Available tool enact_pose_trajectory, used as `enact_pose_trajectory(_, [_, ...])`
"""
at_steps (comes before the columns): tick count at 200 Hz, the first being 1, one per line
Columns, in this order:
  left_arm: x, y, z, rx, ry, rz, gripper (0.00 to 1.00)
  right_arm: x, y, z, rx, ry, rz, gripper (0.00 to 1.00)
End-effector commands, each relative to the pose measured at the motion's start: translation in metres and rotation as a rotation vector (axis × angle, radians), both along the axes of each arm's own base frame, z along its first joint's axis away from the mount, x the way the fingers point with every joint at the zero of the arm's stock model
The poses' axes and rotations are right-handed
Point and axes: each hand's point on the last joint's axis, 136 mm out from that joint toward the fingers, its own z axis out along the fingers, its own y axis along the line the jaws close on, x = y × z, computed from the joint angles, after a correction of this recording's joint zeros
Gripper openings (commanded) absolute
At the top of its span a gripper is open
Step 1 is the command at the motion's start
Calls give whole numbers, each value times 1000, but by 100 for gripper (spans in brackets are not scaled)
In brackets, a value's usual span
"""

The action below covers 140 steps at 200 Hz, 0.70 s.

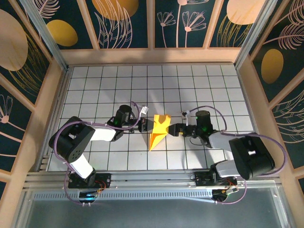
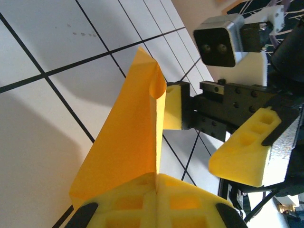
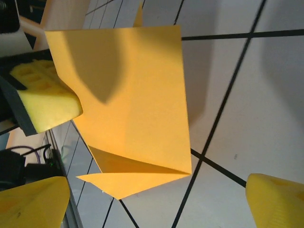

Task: Fold a paper plane with a square sheet of paper (fold left side to right side)
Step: Pick up the paper from the center of the table, then place the paper at the center of the table.

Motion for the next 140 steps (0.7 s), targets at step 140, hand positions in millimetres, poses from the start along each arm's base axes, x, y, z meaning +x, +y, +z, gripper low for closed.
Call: enact_pose_trajectory(140, [13, 5, -29, 36, 38, 81, 0, 22, 32, 15, 42, -137, 91, 60])
